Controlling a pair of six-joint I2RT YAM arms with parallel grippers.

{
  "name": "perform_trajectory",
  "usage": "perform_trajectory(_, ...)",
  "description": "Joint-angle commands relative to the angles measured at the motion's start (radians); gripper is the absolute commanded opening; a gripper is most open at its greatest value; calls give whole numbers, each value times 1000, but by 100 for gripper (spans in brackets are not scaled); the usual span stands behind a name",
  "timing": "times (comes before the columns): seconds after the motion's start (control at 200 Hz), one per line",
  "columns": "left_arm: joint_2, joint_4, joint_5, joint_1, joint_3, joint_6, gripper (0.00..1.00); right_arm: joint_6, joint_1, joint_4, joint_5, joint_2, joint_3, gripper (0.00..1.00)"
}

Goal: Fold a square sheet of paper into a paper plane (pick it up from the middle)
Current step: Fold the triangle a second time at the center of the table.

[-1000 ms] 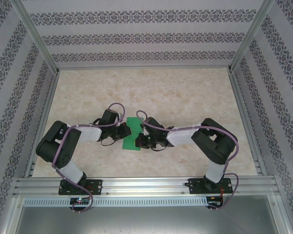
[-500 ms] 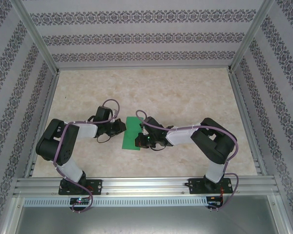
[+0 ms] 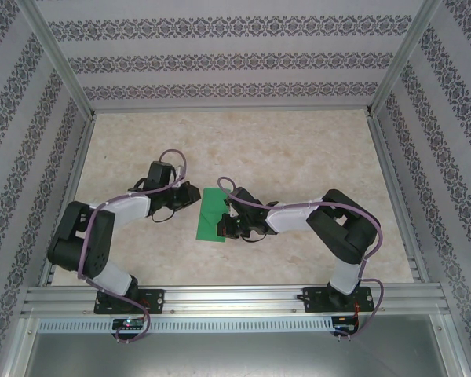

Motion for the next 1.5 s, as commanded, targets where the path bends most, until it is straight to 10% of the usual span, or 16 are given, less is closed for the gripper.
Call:
perform_trajectory(0.0,-43,-39,105,-17,-4,-1,14,-13,13,-118,39,60,-16,3)
perform_trajectory(1.494,205,-70,46,-82,13,56,8,-23,-9,-120,16,164,228,7)
